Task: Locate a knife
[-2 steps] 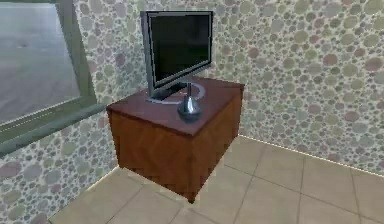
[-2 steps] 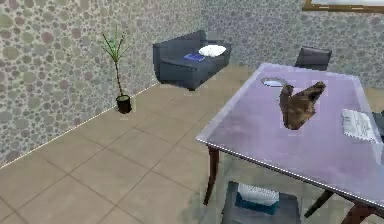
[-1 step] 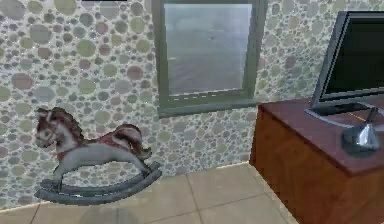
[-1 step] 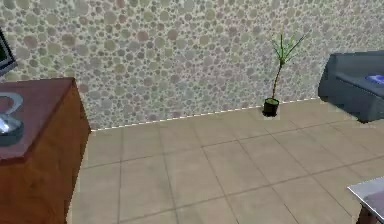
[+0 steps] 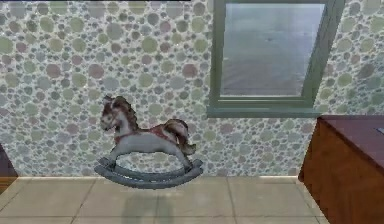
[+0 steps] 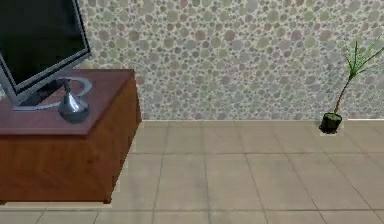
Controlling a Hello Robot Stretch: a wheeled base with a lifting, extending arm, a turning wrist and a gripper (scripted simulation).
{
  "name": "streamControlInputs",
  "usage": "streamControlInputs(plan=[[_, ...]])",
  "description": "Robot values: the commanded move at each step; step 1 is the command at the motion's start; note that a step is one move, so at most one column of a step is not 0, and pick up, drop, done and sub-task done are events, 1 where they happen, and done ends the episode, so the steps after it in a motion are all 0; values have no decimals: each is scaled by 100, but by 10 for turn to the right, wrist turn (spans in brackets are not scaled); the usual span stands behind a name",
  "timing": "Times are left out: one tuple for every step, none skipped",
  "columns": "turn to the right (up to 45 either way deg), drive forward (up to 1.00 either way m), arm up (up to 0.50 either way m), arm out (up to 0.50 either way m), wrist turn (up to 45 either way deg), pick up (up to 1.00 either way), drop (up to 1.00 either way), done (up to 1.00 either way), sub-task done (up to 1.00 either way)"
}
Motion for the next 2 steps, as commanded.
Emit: streamControlInputs(plan=[[0,15,0,0,0,0,0,0,0],[-450,0,0,0,0,0,0,0,0]])
